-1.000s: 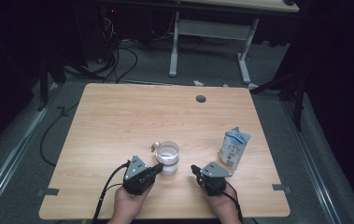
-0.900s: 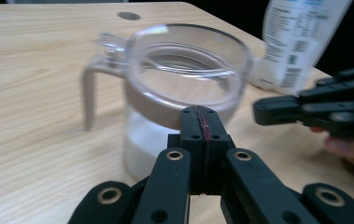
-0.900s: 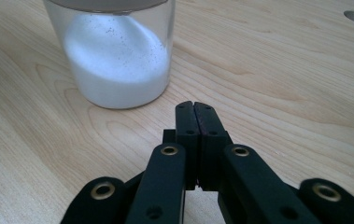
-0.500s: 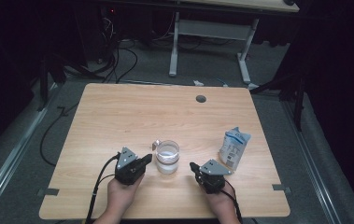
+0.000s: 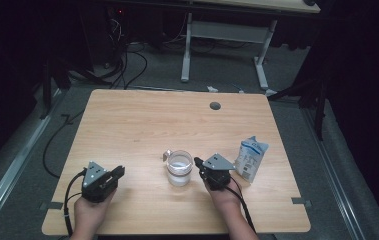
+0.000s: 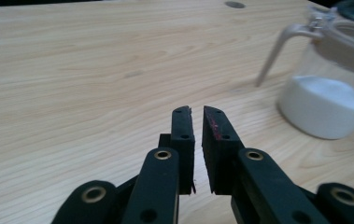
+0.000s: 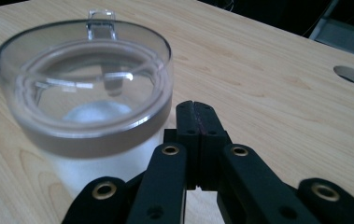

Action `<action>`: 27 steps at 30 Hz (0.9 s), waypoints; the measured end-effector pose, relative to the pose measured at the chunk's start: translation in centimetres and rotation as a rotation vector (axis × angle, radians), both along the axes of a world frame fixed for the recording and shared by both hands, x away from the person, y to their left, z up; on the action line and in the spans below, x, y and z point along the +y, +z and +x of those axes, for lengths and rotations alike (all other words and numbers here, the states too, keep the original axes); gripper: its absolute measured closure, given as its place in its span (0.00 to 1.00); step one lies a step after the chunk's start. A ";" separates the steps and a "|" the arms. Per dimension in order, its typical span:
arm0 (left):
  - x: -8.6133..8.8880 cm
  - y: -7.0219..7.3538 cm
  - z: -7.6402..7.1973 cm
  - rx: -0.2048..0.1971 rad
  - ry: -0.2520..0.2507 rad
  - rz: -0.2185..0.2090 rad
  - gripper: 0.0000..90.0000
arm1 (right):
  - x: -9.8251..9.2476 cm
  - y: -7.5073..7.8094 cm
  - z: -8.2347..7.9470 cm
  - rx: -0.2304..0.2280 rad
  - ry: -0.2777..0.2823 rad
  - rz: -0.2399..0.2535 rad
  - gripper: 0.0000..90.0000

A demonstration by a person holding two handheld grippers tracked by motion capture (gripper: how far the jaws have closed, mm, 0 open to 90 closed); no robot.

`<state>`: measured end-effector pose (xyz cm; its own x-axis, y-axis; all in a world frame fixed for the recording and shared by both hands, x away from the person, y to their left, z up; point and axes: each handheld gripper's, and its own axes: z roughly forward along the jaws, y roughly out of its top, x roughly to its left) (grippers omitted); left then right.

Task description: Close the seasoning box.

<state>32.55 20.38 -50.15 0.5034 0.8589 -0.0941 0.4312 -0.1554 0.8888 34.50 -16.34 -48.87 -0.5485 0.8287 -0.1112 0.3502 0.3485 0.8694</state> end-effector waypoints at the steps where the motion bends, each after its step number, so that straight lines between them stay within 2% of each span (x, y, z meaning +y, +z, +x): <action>1: 0.5 -0.1 0.0 -0.002 0.012 -0.017 0.90 | 0.1 0.0 0.1 -0.003 0.002 -0.001 1.00; 4: 1.7 -0.8 -0.1 0.013 0.040 -0.059 0.88 | 0.5 0.0 0.3 -0.008 -0.003 -0.003 1.00; 6: 2.3 -1.1 0.0 0.025 0.046 -0.068 0.87 | 0.5 -0.1 0.4 -0.001 -0.008 0.016 1.00; 10: 2.7 -1.5 0.1 0.037 0.058 -0.078 0.87 | 0.6 -0.3 0.1 -0.002 -0.014 0.013 1.00; 18: 3.2 -1.5 -0.1 0.031 0.067 -0.082 0.83 | 0.5 -0.7 -1.0 0.001 -0.009 0.008 1.00; 27: 3.1 -1.5 -0.2 0.028 0.066 -0.068 0.81 | 1.2 -0.8 -2.5 -0.011 0.028 0.009 1.00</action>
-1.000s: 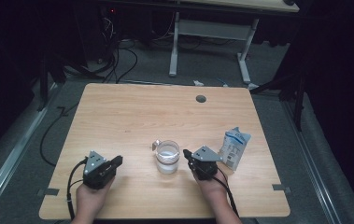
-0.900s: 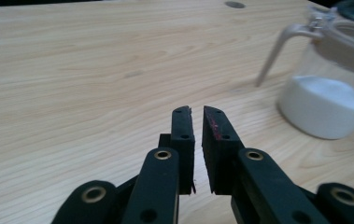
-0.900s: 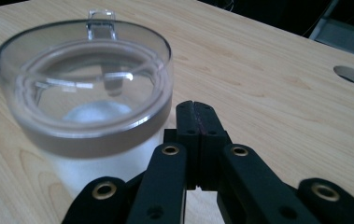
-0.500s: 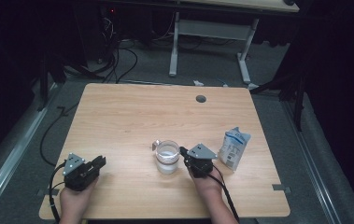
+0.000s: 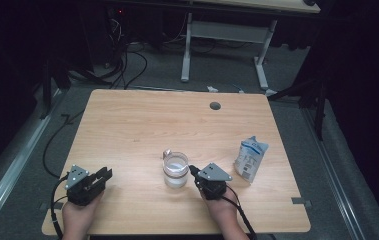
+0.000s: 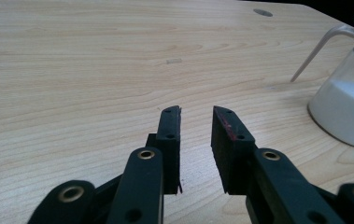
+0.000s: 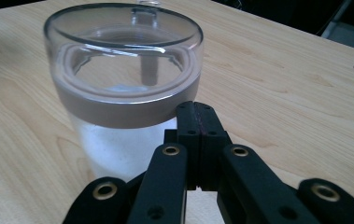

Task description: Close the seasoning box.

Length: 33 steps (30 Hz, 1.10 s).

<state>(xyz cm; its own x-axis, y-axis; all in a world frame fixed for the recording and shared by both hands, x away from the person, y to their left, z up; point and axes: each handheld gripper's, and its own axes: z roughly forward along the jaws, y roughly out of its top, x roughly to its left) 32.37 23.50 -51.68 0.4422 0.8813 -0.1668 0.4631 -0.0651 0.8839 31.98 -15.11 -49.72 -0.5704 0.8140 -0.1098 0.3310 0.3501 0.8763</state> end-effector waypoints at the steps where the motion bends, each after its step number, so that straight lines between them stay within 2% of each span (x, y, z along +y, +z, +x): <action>1: 0.0 0.0 0.0 0.002 -0.001 0.005 0.80 | 0.1 0.0 -0.2 0.000 0.002 0.001 1.00; 7: -0.2 -0.1 0.0 0.002 -0.009 0.006 0.78 | 0.8 0.2 -1.0 -0.008 0.032 0.006 1.00; 17: 0.1 -0.1 -0.1 -0.001 -0.006 0.000 0.73 | 2.3 0.1 -1.4 -0.014 0.079 0.006 1.00; 33: 0.1 -0.1 -0.1 -0.003 -0.013 0.001 0.71 | 3.2 0.0 -1.6 -0.017 0.102 0.006 1.00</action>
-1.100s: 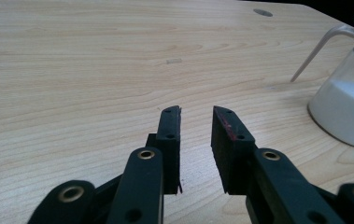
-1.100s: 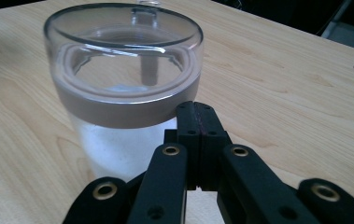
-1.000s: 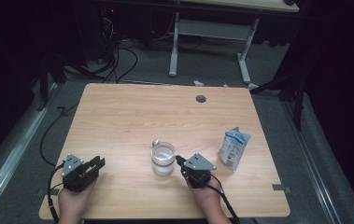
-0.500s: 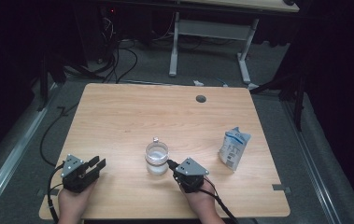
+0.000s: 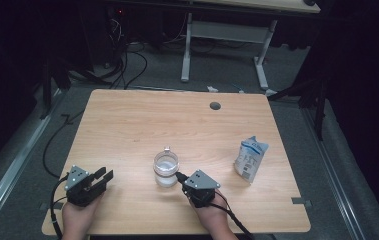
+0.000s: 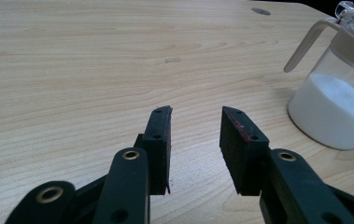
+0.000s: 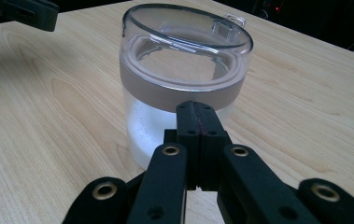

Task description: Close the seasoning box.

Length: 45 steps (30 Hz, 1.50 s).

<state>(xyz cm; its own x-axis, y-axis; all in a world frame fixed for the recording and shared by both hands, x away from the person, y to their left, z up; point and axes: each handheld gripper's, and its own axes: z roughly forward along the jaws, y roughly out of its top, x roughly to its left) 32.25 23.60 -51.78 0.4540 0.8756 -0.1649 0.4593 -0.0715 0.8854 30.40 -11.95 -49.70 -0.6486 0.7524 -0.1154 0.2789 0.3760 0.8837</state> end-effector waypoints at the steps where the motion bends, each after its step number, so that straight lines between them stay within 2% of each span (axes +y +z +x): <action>1: 0.0 0.0 0.0 0.000 0.000 0.000 0.71 | 0.0 0.0 0.0 -0.002 0.001 -0.002 1.00; 9: -0.1 0.0 0.0 0.001 -0.013 0.003 0.69 | -0.6 0.0 0.1 0.001 -0.015 0.005 0.95; 17: -0.3 -0.1 0.0 -0.001 -0.020 0.004 0.67 | -2.7 -0.5 1.0 0.048 -0.071 -0.002 0.74; 23: -0.5 -0.3 0.0 0.005 -0.030 0.007 0.66 | -5.5 -1.2 1.3 0.073 -0.129 0.006 0.66; 31: -0.9 -0.5 -0.1 0.008 -0.043 0.029 0.65 | -10.7 -1.5 0.6 0.078 -0.218 0.015 0.61; 35: -1.4 -0.5 -0.2 0.008 -0.052 0.036 0.64 | -13.3 -1.4 -0.5 0.066 -0.267 0.026 0.58; 38: -1.9 -0.5 -0.3 0.007 -0.063 0.051 0.63 | -15.6 -2.0 -2.1 0.054 -0.305 0.070 0.57; 41: -2.5 -0.6 -0.3 0.009 -0.075 0.064 0.63 | -16.4 -2.3 -2.6 0.068 -0.325 0.080 0.56; 45: -2.9 -0.5 -0.4 0.005 -0.085 0.074 0.62 | -16.2 -2.3 -2.5 0.062 -0.321 0.074 0.56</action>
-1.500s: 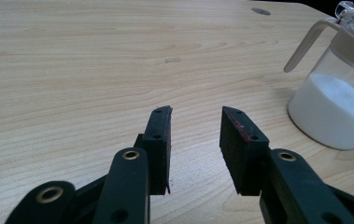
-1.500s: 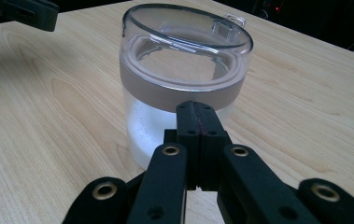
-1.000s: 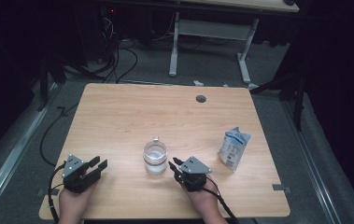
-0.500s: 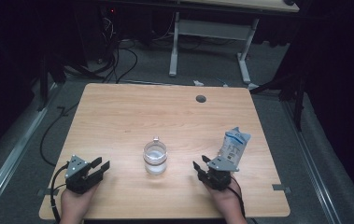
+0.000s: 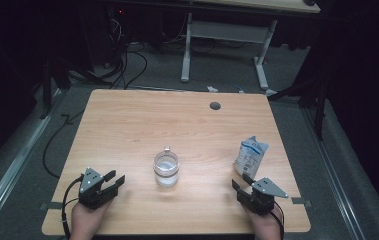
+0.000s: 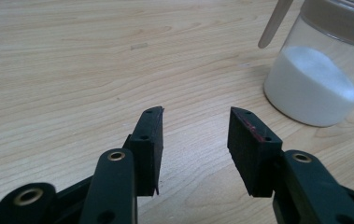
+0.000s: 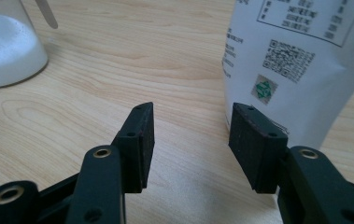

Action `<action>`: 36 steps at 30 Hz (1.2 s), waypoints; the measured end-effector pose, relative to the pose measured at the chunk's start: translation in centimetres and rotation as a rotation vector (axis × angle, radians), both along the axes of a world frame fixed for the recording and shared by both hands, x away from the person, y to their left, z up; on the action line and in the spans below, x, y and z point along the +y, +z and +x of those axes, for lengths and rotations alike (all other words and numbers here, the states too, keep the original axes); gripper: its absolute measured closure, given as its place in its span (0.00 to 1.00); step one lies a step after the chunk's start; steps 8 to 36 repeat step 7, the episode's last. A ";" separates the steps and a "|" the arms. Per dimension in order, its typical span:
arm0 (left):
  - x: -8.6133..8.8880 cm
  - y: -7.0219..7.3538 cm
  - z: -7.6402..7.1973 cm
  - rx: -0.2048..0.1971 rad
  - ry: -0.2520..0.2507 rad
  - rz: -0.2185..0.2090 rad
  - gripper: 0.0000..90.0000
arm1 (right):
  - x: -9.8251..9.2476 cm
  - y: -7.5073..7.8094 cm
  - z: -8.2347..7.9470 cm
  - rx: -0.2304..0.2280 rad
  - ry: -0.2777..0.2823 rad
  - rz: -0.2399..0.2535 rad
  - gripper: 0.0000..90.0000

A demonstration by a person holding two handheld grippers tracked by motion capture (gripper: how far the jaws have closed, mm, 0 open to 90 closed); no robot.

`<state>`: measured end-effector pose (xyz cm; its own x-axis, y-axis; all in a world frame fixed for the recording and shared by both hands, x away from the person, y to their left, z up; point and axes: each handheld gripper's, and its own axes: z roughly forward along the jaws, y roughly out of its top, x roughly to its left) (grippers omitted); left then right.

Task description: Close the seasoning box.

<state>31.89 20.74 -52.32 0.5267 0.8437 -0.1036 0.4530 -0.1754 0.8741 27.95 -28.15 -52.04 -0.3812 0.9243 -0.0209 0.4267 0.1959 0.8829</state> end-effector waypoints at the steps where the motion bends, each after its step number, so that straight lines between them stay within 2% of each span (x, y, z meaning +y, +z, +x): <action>1: 0.0 0.0 0.0 -0.001 -0.002 0.004 0.62 | 0.1 0.0 0.0 -0.005 0.004 -0.007 0.56; 6: 0.2 0.1 0.1 -0.003 0.000 -0.007 0.62 | 0.2 -0.1 -0.1 -0.003 0.001 -0.017 0.56; 36: 0.2 0.1 0.1 -0.004 -0.002 -0.007 0.62 | 0.2 -0.1 -0.1 -0.003 0.001 -0.019 0.56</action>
